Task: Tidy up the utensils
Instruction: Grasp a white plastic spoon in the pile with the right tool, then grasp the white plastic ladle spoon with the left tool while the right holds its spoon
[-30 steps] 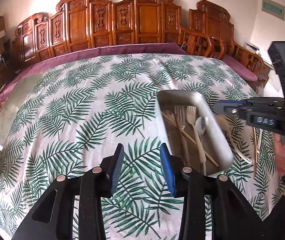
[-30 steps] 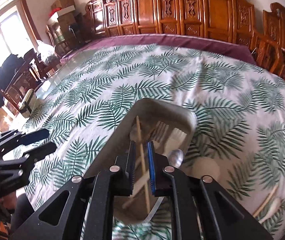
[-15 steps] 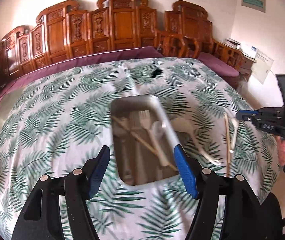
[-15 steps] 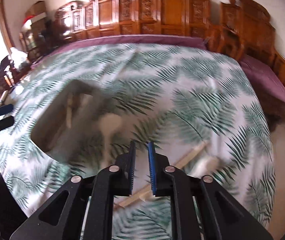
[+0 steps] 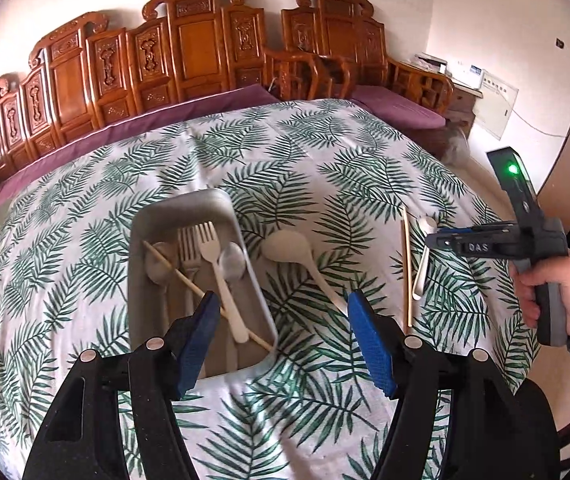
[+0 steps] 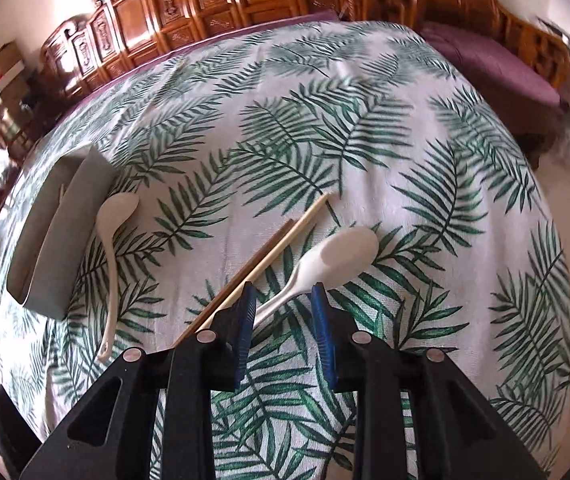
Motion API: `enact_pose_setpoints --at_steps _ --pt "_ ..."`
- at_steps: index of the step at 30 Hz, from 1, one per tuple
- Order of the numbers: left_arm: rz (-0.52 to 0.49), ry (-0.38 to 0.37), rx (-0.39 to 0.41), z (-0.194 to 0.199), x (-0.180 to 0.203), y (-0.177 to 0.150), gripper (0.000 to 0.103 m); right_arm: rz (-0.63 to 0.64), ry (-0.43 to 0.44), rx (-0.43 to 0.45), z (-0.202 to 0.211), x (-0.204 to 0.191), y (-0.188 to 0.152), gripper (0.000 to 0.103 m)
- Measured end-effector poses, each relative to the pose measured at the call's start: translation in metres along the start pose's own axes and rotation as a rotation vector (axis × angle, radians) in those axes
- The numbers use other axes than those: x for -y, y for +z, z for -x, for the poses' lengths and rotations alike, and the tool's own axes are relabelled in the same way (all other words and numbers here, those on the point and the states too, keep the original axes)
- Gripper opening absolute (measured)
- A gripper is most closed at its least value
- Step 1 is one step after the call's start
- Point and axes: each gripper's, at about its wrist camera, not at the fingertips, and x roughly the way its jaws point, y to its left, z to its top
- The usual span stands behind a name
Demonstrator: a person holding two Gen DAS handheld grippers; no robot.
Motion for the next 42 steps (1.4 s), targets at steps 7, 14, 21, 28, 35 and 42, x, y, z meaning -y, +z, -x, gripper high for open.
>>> enact_pose_setpoints --at_steps 7,14,21,28,35,42 --pt "-0.007 -0.009 -0.023 -0.01 0.012 -0.005 0.064 -0.001 -0.04 -0.009 -0.011 -0.008 0.006 0.031" --pt "-0.006 -0.004 -0.042 -0.018 0.018 -0.01 0.064 0.002 -0.068 -0.014 -0.02 -0.023 0.006 0.031" --pt "-0.003 0.007 -0.067 -0.023 0.02 -0.015 0.064 -0.005 -0.093 -0.017 -0.018 -0.023 0.003 0.01" --pt "-0.002 0.006 -0.072 -0.035 0.029 -0.005 0.064 0.029 -0.107 -0.026 -0.008 -0.023 -0.007 0.004" --pt "0.01 0.018 -0.105 -0.066 0.037 0.02 0.063 0.03 -0.097 -0.018 -0.003 -0.008 -0.017 0.004" --pt "-0.014 0.093 -0.176 -0.104 0.047 0.034 0.051 0.028 -0.051 -0.002 -0.004 0.0 -0.023 0.005"
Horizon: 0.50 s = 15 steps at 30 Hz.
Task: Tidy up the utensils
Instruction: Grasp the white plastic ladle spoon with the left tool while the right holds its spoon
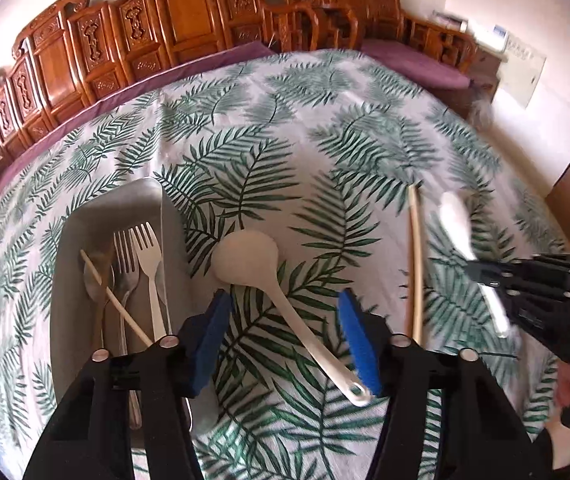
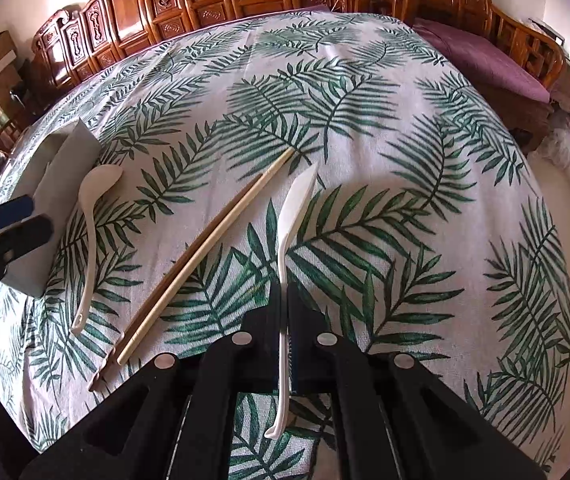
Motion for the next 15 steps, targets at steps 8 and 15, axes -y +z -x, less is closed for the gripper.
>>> enact_pose_setpoints --at_steps 8,15 --pt "0.004 0.056 -0.078 -0.032 0.003 0.009 0.046 0.057 -0.011 0.011 0.0 -0.003 -0.002 0.005" --pt "0.057 0.056 -0.126 -0.049 -0.003 0.011 0.04 0.051 -0.003 0.01 0.001 -0.001 -0.003 0.005"
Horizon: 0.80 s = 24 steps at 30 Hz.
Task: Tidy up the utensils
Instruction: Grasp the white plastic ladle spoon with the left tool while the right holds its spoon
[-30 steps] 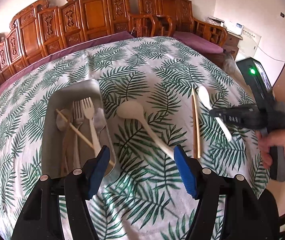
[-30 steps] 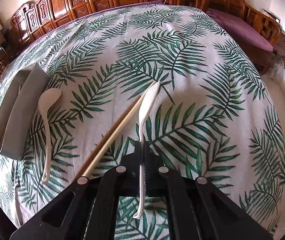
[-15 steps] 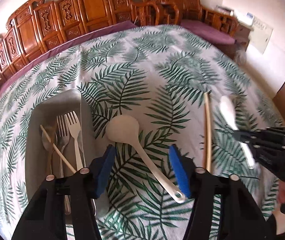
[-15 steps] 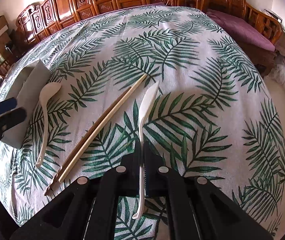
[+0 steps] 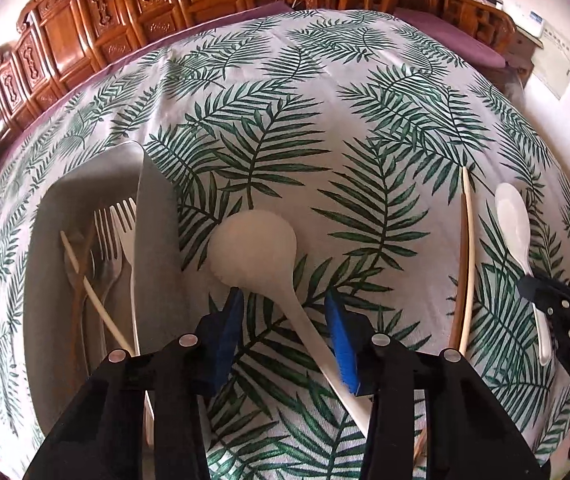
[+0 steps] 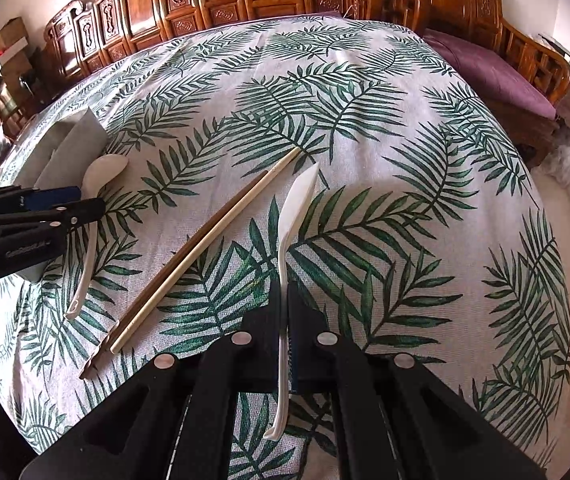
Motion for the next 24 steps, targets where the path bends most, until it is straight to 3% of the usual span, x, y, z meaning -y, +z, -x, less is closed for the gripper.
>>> enact_pose_setpoints --at_steps 6,13,17,24 --pt "0.002 0.005 -0.019 -0.008 0.003 0.004 0.034 -0.013 0.019 -0.001 0.0 0.003 0.0 0.005" --pt "-0.014 -0.011 -0.012 -0.011 0.003 0.003 0.008 -0.004 0.009 -0.001 -0.001 0.002 0.0 0.005" --pt "-0.033 -0.028 0.011 -0.004 0.005 0.002 0.003 0.001 -0.001 -0.003 0.0 0.001 -0.001 0.004" --pt "-0.051 -0.064 0.079 0.026 0.007 0.002 0.003 -0.002 -0.028 0.005 0.006 0.009 0.0 0.004"
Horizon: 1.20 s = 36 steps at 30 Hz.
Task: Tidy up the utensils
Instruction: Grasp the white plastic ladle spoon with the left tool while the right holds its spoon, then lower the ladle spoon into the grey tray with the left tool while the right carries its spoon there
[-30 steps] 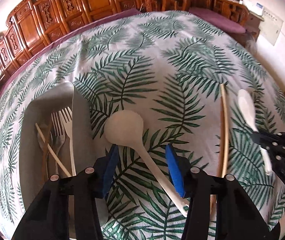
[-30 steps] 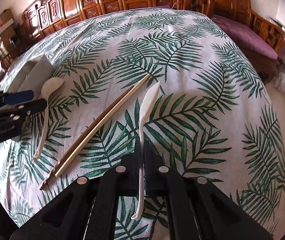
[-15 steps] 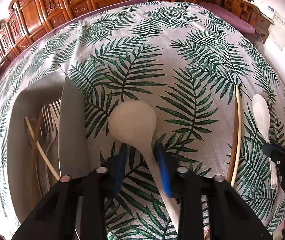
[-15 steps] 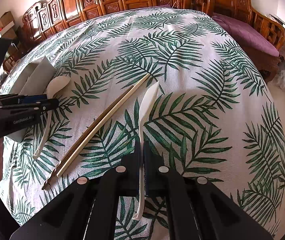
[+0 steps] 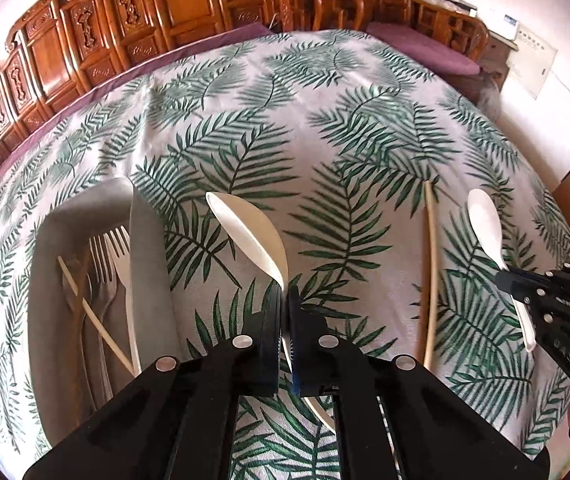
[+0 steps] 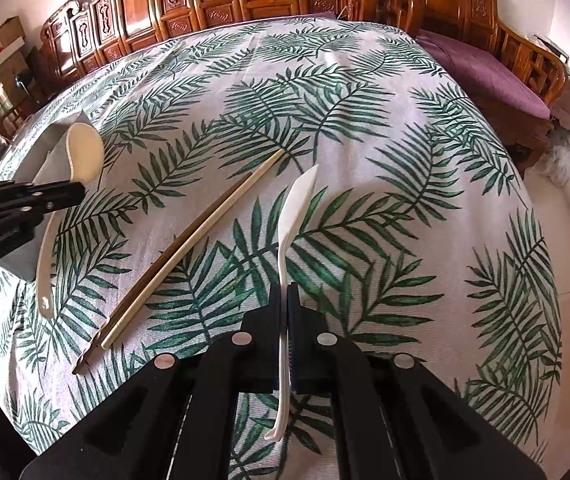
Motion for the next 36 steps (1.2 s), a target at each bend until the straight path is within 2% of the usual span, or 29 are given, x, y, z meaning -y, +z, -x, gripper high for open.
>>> enact_pose_setpoints --at_steps 10,19,26,36 --pt "-0.005 -0.05 0.111 0.054 -0.012 0.004 0.003 0.0 0.013 0.076 0.034 -0.001 0.016 0.004" --pt "0.008 -0.051 0.166 0.088 -0.044 0.003 0.003 0.049 0.047 0.126 0.058 -0.037 0.034 0.004" --pt "0.038 -0.014 0.177 0.095 -0.08 0.003 0.003 0.088 0.082 0.136 0.062 -0.07 0.045 0.004" --pt "0.061 0.014 0.149 0.08 -0.12 -0.001 0.003 0.156 0.132 0.139 0.06 -0.121 0.056 0.004"
